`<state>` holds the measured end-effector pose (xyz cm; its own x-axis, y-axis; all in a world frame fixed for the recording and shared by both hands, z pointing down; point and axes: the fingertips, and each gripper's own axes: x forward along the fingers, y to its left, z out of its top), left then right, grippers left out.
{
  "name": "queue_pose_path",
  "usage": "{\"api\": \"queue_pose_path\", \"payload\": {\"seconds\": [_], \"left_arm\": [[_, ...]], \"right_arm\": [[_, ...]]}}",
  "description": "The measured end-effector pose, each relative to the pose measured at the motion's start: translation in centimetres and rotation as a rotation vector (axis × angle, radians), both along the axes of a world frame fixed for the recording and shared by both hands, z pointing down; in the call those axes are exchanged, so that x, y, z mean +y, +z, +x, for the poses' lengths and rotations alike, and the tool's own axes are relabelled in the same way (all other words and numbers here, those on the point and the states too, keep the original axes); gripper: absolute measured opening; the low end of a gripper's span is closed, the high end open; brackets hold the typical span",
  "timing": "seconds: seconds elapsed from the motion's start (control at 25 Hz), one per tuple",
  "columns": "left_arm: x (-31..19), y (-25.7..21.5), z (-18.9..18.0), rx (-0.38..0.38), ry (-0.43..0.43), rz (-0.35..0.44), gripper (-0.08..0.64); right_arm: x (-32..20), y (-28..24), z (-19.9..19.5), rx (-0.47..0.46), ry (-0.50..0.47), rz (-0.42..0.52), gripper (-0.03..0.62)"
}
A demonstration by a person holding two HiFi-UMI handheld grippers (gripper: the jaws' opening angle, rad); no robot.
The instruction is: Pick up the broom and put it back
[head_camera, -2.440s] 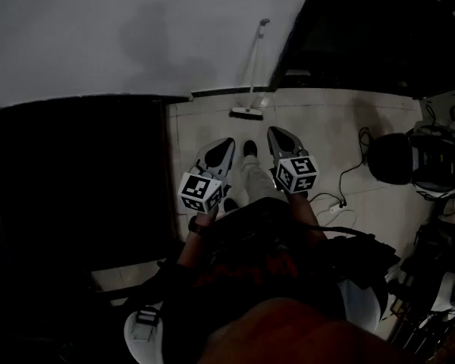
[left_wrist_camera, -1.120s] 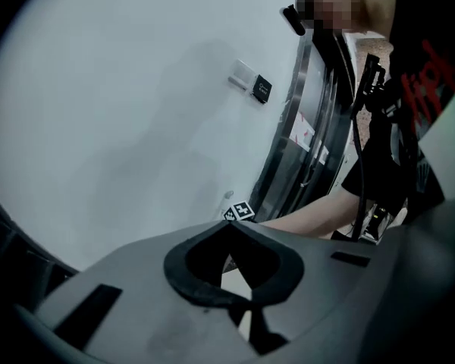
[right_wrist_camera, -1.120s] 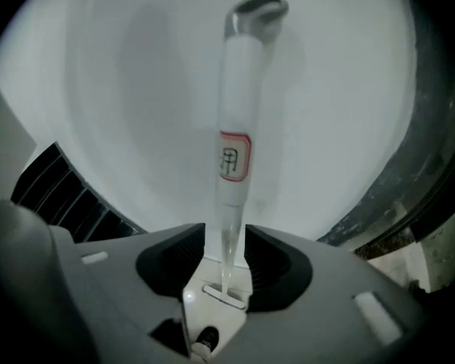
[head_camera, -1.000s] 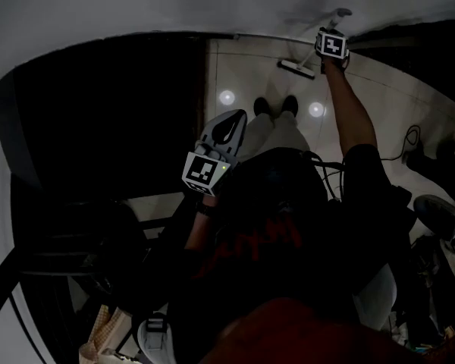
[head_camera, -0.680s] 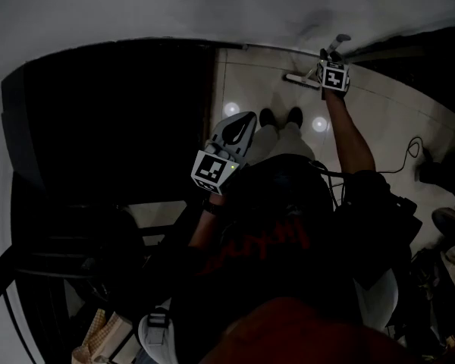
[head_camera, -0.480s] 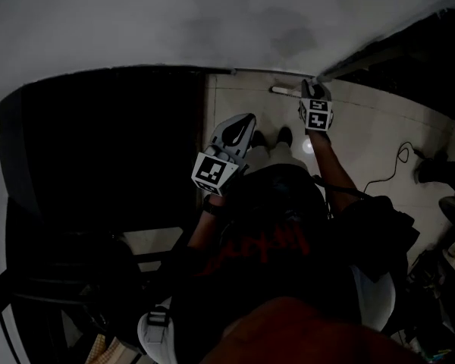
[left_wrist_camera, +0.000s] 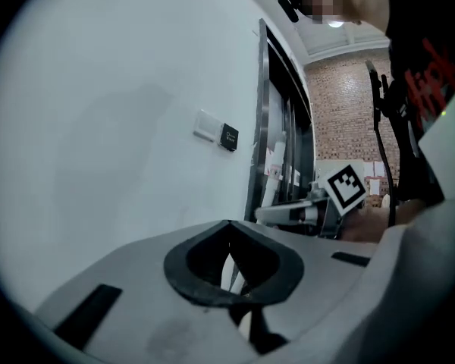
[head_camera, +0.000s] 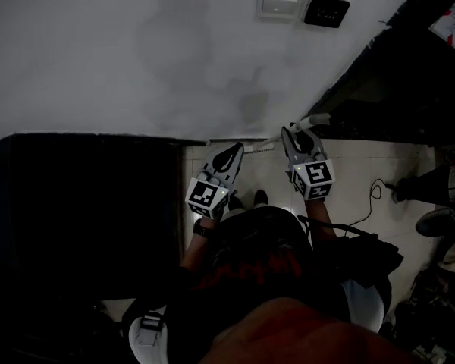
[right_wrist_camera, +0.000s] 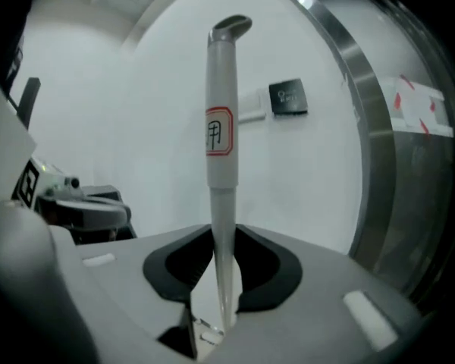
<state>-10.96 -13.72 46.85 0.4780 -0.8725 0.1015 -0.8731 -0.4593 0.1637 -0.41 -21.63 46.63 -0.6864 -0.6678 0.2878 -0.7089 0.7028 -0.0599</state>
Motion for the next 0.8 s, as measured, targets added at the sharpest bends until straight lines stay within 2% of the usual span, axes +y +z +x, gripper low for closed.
{"api": "queue_pose_path", "payload": {"seconds": [0.12,0.28,0.4,0.52,0.68,0.8], "left_arm": [[0.7,0.2,-1.2,0.018,-0.009,0.005,0.002],[-0.3,-0.9,-0.9,0.097,-0.022,0.049,0.003],[-0.1,-2.2,-0.4,0.089,-0.017,0.102,0.003],[-0.2,-3.2,1.0,0.100,0.037,0.080,0.003],[-0.3,-4.2,2.8,0.188,0.120,0.030,0.003],[0.4,-5.2,3.5,0.156,0.170,0.024,0.003]], "right_arm": [[1.3,-3.8,-0.7,-0.074,-0.026,0.055,0.087],[1.9,-6.5,1.1,-0.117,-0.013,0.109,0.089],[2.9,-6.7,2.4,-0.139,-0.014,0.104,0.089],[3.2,-5.9,3.2,-0.130,-0.015,0.074,0.089],[2.4,-6.4,3.3,-0.117,0.000,0.054,0.089],[2.8,-7.4,3.7,-0.123,0.010,0.058,0.089]]}}
